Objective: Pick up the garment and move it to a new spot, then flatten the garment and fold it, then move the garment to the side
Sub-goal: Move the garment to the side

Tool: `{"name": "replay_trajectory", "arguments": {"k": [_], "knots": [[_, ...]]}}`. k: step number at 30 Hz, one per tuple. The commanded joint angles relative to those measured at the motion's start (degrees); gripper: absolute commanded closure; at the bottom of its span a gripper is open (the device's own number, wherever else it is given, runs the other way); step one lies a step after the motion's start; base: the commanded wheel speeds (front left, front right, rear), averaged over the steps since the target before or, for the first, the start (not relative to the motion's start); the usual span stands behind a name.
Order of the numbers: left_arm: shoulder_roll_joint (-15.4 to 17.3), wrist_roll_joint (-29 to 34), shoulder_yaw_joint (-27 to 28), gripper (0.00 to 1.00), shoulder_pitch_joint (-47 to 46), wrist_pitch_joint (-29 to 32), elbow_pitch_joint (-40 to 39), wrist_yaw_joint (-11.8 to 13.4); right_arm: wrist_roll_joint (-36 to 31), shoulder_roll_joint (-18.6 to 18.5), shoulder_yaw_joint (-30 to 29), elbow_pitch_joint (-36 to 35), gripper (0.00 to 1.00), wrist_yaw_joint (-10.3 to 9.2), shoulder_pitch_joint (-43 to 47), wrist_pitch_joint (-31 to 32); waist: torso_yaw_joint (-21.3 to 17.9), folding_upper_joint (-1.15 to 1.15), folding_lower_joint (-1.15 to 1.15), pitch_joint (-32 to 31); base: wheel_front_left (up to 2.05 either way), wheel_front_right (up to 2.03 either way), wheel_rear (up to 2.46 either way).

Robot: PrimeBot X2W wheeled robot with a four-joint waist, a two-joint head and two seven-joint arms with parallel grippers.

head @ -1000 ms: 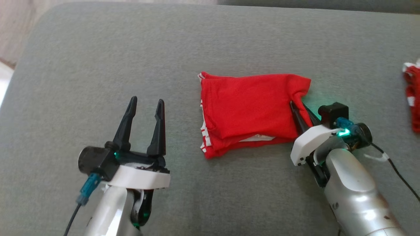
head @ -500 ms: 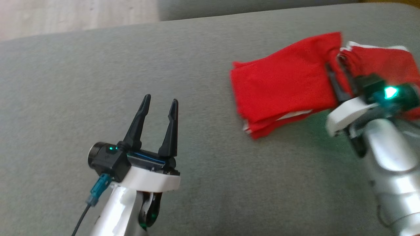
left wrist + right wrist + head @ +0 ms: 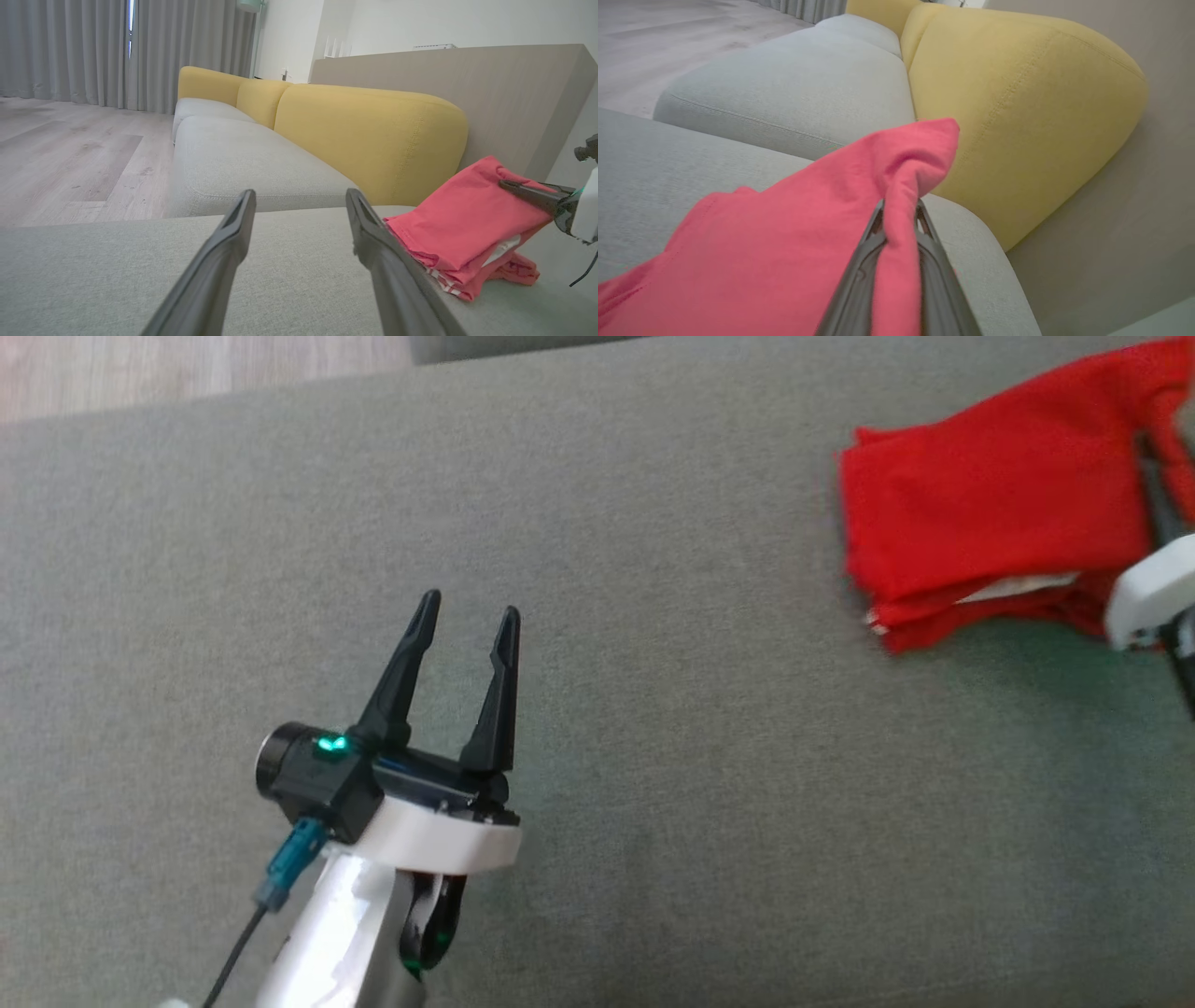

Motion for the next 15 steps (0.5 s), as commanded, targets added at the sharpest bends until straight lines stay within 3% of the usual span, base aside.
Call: {"name": "replay_trajectory", "arguments": {"k": [1,8,13,14,15], "knots": [[0.24,0.42,2.21,0.00,-2.77,-0.28,-1.77,-0.31,-0.90,-1.80,-1.04,-0.73,1.00,0.37,-1.76,0.77,0.80,0.00,0.00,1.27,0.00,0.00,0.00],[0.24,0.53,2.25,0.00,-3.91,-0.28,-1.69,-0.76,-6.75,-5.16,-8.47,2.94,1.00,0.37,-1.83,2.83,2.15,0.00,0.00,3.83,0.00,0.00,0.00],[0.23,0.80,2.69,0.00,-4.58,-0.28,-1.52,-1.02,-11.72,-5.09,-13.42,3.97,1.00,0.37,-1.87,3.30,2.14,0.00,0.00,4.78,0.00,0.00,0.00],[0.23,0.85,2.79,0.00,-4.77,-0.28,-1.45,-1.06,-12.71,-4.82,-14.25,3.97,0.90,0.37,-1.95,3.28,2.10,0.00,0.00,4.93,0.00,0.00,0.00],[0.23,0.90,2.89,0.00,-4.95,-0.28,-1.36,-1.10,-13.57,-4.43,-15.05,3.92,0.03,0.37,-2.03,3.19,2.03,0.00,0.00,5.02,0.00,0.00,0.00]]}}
